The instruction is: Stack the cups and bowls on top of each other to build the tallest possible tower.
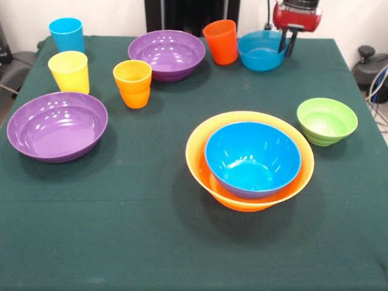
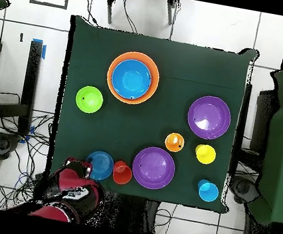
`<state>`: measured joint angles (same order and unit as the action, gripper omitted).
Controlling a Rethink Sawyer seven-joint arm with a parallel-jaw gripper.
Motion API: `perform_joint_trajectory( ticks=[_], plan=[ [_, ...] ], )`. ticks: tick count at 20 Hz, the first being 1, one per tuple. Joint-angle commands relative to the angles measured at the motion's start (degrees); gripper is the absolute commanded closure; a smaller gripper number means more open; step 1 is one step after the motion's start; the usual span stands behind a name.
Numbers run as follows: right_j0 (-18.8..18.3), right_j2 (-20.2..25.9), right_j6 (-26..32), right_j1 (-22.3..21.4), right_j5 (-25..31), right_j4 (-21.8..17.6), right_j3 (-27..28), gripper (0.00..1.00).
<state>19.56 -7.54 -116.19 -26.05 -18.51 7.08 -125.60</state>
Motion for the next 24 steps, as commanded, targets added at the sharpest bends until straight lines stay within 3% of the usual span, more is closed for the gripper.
perform_joint_trajectory(
  ticks=[1, 4, 20, 24],
  plan=[
    [1.4, 3.7, -7.5, -7.9, 11.0, 2.4, 1.3, 1.00],
    [1.1, 4.1, -7.0, -10.5, 14.6, 1.8, 1.1, 1.00],
    [0.4, 5.7, -6.8, -12.7, 16.4, 0.1, 3.0, 1.00],
    [-4.0, 8.5, -4.7, -13.8, 16.8, -2.6, 3.8, 1.00]
  ],
)
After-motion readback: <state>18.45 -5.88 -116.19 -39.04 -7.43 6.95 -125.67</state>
